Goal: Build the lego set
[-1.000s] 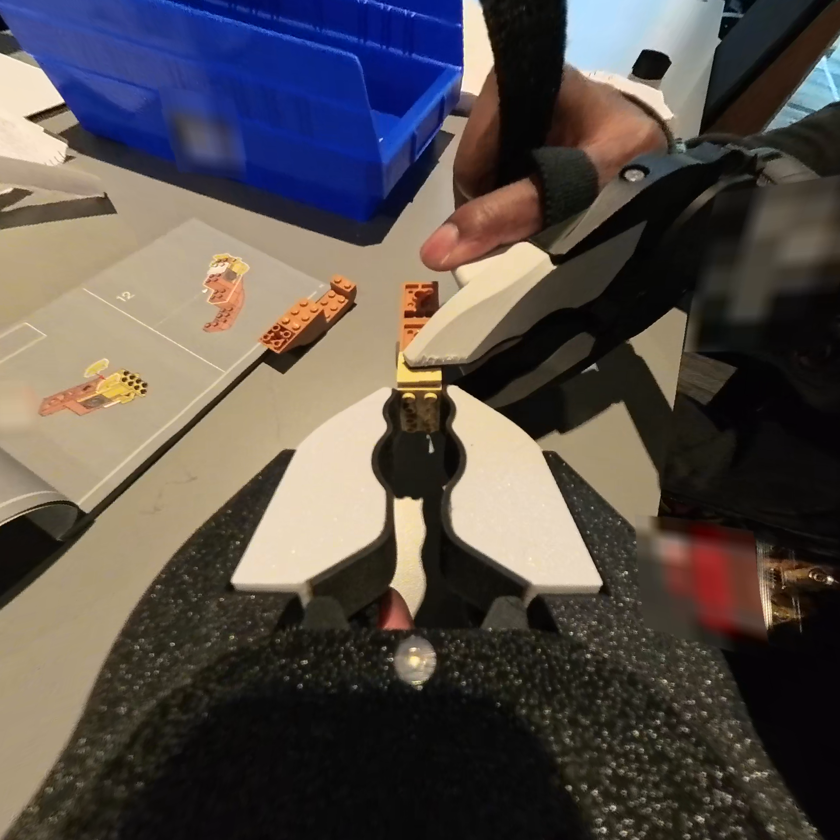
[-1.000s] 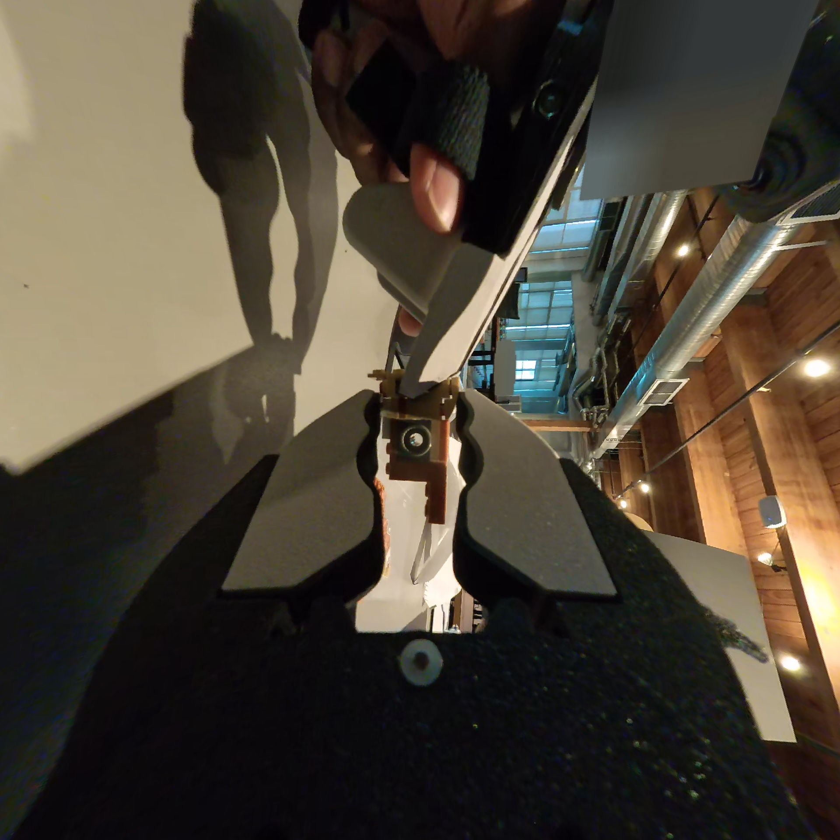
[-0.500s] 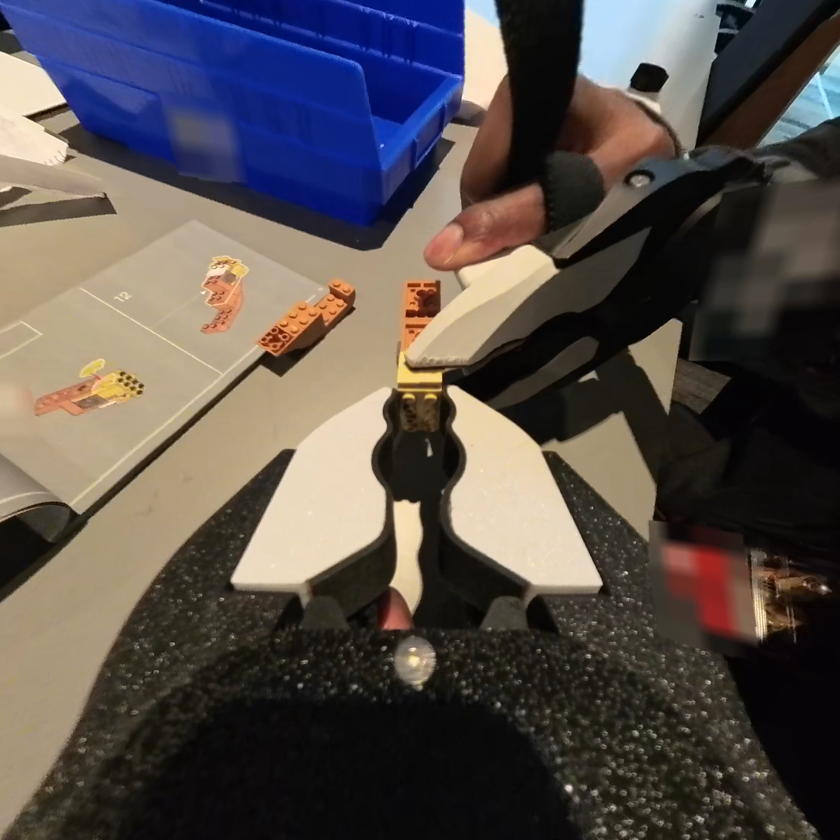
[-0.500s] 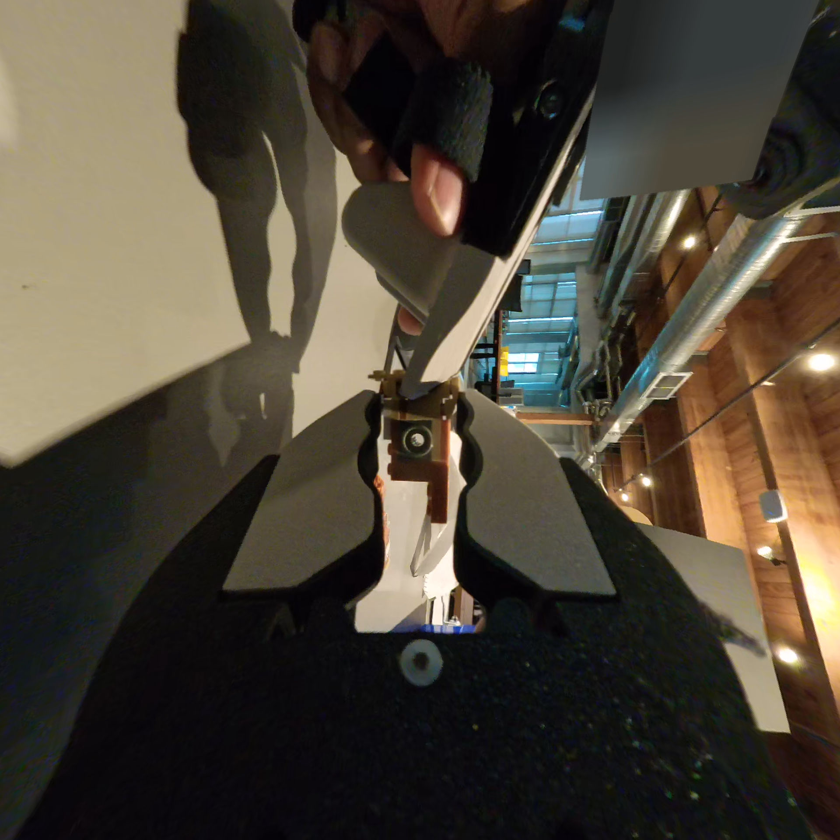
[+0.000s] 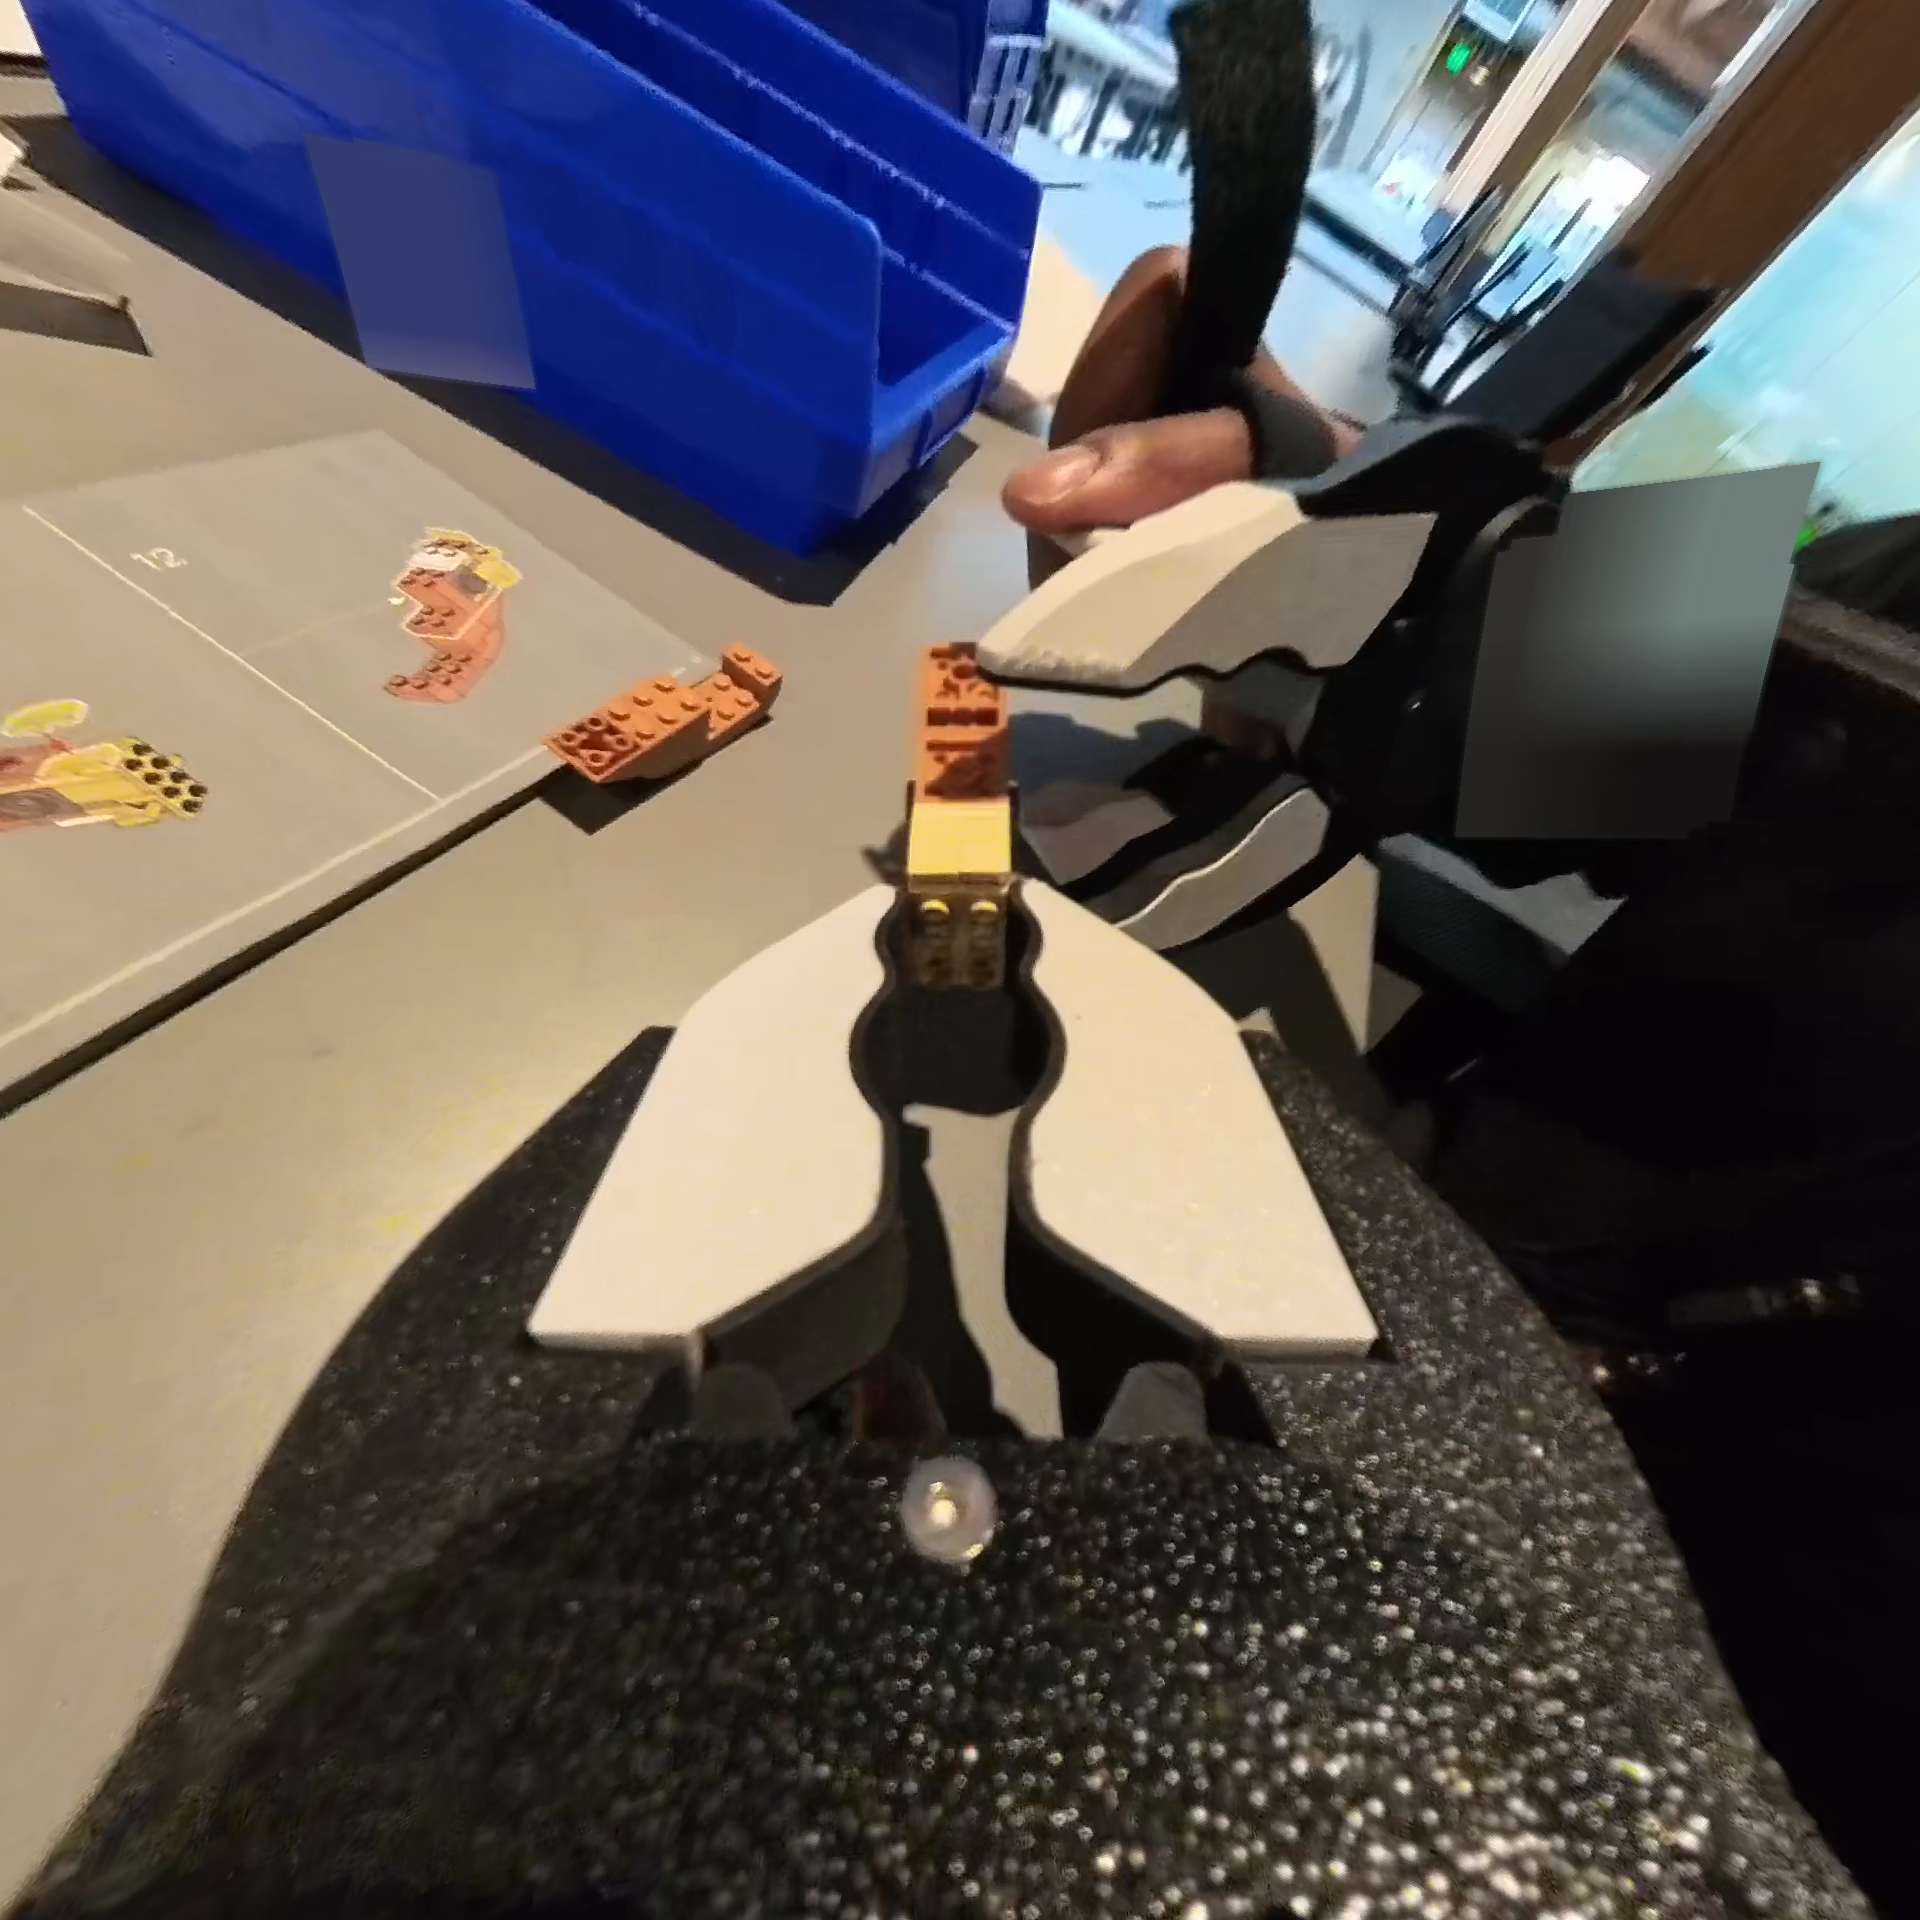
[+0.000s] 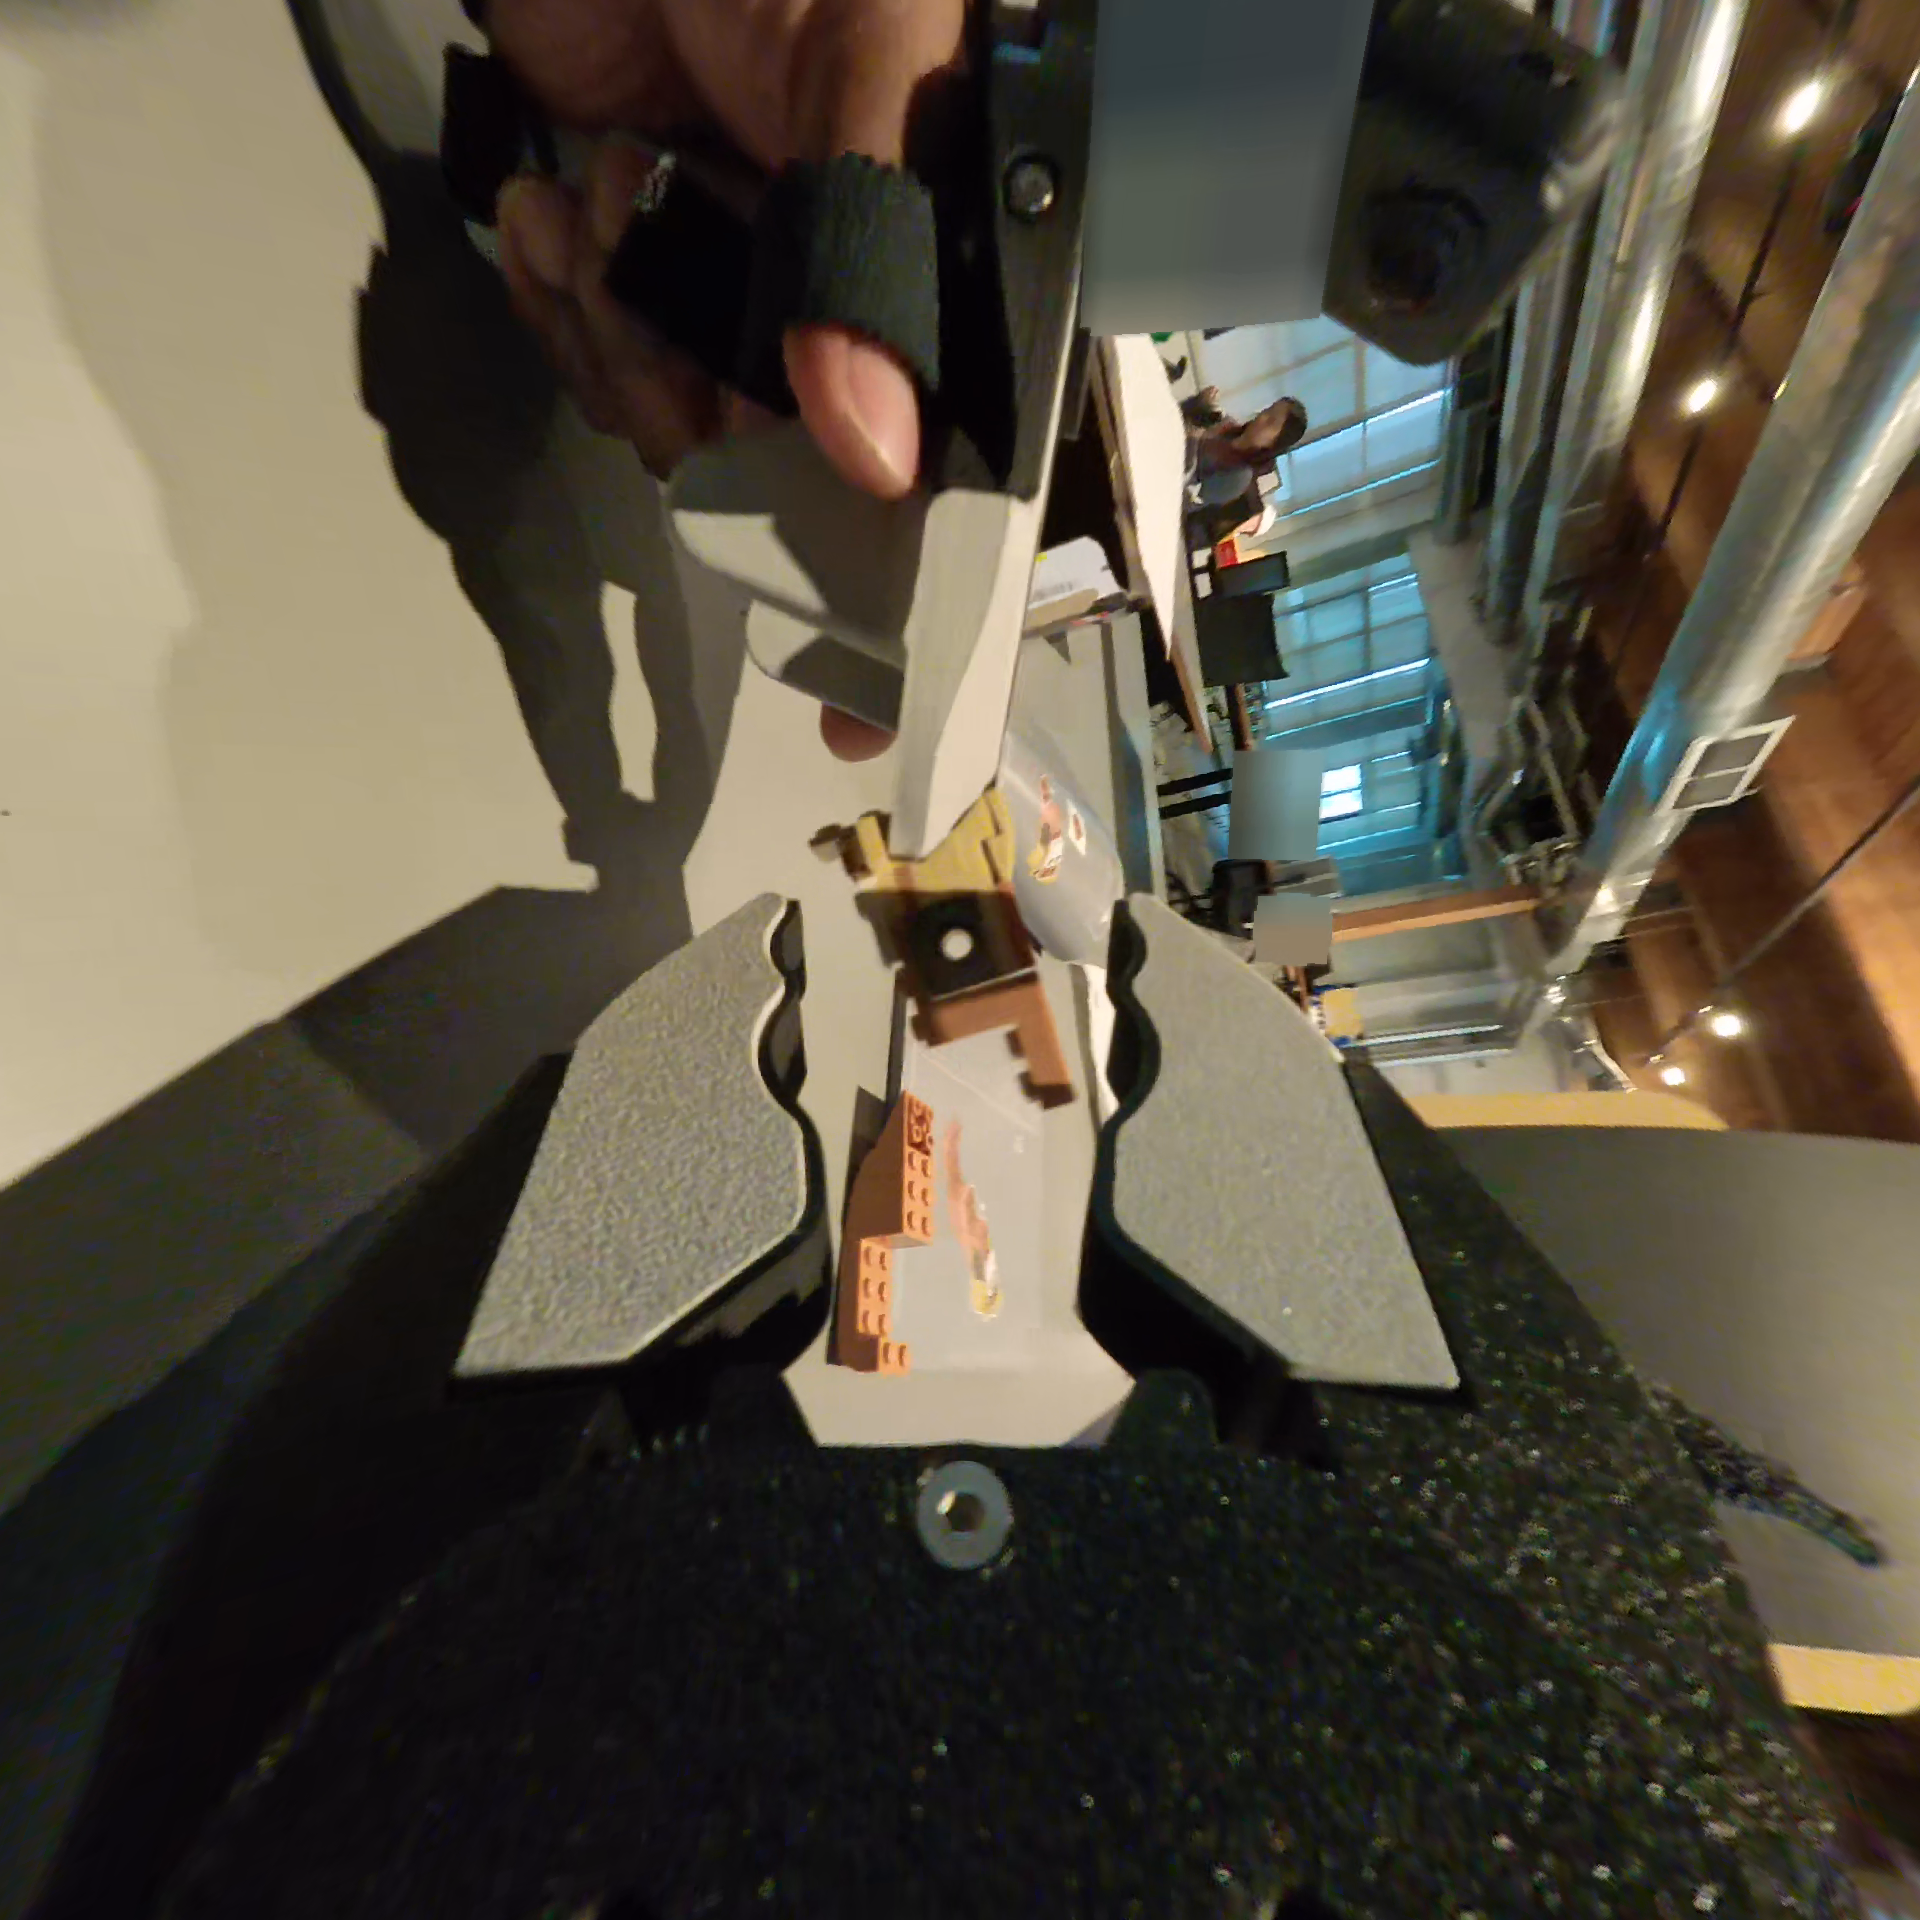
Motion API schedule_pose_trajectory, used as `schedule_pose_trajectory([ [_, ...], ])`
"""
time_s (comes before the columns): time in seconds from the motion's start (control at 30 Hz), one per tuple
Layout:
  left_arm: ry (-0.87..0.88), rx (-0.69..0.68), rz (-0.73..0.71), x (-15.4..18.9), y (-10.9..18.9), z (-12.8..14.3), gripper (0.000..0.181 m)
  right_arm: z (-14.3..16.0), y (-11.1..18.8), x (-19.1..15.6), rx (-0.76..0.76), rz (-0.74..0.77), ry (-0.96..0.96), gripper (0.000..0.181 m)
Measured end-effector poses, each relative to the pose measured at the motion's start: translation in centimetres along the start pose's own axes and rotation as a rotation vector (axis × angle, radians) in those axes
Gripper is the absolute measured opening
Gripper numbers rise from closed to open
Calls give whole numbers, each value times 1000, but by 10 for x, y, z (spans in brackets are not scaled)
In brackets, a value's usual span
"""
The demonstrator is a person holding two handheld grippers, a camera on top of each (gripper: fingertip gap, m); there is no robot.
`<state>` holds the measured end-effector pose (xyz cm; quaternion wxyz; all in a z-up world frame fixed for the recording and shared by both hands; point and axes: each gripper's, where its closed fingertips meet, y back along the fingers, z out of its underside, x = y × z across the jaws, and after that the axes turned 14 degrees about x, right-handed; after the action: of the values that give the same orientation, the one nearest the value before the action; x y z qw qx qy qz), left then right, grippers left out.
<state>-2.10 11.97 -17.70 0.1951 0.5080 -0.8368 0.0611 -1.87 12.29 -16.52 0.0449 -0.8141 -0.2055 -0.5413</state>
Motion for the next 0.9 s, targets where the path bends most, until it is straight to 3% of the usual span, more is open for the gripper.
schedule_pose_trajectory([
  [0.2, 111, 53, 47, 2, 1, -6, 16, -1, 1, 7, 27, 22, -60, 55],
  [0.37, 129, 26, 29, -1, 0, 0, 16, 0, -1, 3, 11, 1, 5, 53],
  [0.6, 37, -38, -32, -3, -2, 6, 16, 0, -5, -9, -30, -41, 165, 47],
  [0.9, -85, -90, -65, 4, -4, 7, 16, -1, -7, -9, -41, -28, 238, 32],
])
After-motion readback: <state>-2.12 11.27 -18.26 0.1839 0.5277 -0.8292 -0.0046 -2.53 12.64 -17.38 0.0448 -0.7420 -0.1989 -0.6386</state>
